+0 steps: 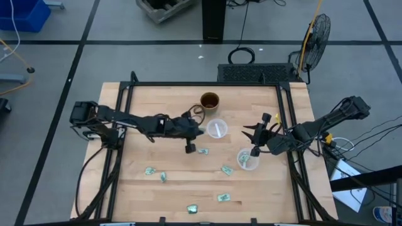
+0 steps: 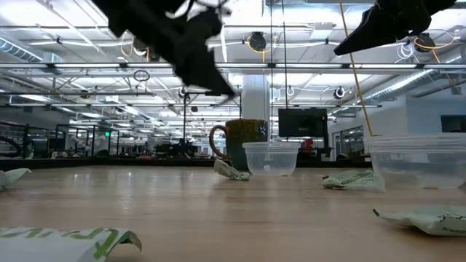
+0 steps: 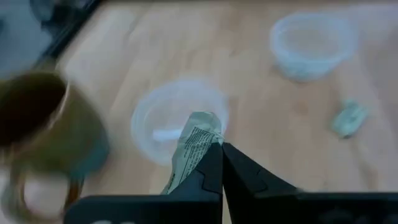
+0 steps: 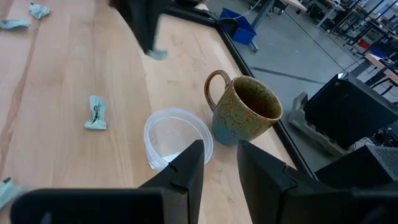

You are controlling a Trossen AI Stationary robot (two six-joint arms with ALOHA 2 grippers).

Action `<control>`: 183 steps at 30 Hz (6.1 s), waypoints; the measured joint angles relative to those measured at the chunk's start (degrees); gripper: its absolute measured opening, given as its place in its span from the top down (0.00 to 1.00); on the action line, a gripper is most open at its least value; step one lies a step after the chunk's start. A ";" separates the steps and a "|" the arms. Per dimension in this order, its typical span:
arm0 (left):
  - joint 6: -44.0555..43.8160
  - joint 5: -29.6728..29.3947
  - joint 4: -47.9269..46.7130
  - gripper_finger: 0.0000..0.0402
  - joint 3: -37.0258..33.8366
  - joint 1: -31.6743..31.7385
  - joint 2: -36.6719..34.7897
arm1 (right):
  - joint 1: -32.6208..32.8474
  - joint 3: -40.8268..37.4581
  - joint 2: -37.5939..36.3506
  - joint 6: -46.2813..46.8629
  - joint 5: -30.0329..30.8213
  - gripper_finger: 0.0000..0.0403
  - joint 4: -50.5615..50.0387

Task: Pick and place items into bin
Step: Put the stevia packet into the top transparent bin

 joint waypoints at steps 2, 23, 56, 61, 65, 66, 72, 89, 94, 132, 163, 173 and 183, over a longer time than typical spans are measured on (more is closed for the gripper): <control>3.58 0.48 0.89 0.99 2.91 -0.62 1.38 | -0.68 0.02 0.10 0.15 0.25 0.78 0.26; 5.76 2.57 -2.56 0.96 20.14 6.48 24.57 | -3.43 0.02 0.07 1.60 -0.02 0.78 -1.06; 6.02 2.80 -5.79 0.70 20.05 6.50 23.98 | -3.43 0.04 0.09 1.68 -0.13 0.78 -1.09; 10.47 2.80 -7.02 0.68 20.27 4.85 18.22 | -3.43 0.04 0.09 1.68 -0.13 0.78 -1.11; 10.16 2.90 -12.35 0.68 20.29 3.09 10.87 | -3.43 0.04 0.09 1.69 -0.15 0.78 -1.10; 9.64 2.87 -14.13 0.68 20.30 2.61 8.89 | -3.43 0.04 0.07 1.70 -0.15 0.78 -1.16; 3.50 2.96 -29.08 0.68 20.38 -0.50 -2.36 | -3.32 0.04 0.09 3.44 -2.07 0.78 -1.34; -26.52 6.25 -56.57 0.68 10.96 -16.87 -10.90 | -3.30 -2.78 0.13 5.29 -6.19 0.78 1.44; -38.84 6.60 -55.52 0.68 1.72 -22.29 -10.90 | -3.37 -7.58 0.15 2.87 -6.14 0.78 6.59; -48.37 8.93 -39.87 0.68 -14.00 -29.27 -10.86 | -3.39 -9.03 0.13 0.14 -6.16 0.78 16.90; -42.08 5.94 -38.92 0.93 -14.05 -32.06 -6.24 | -3.41 -9.05 0.11 -0.04 -6.19 0.78 16.83; -39.22 0.32 -39.51 0.99 -13.42 -31.23 -6.24 | -3.41 -9.05 0.11 -0.29 -6.12 0.78 16.90; -21.91 -19.74 -30.85 0.99 -3.84 -22.32 -6.28 | -3.65 -9.05 0.11 -0.57 -6.03 0.78 16.93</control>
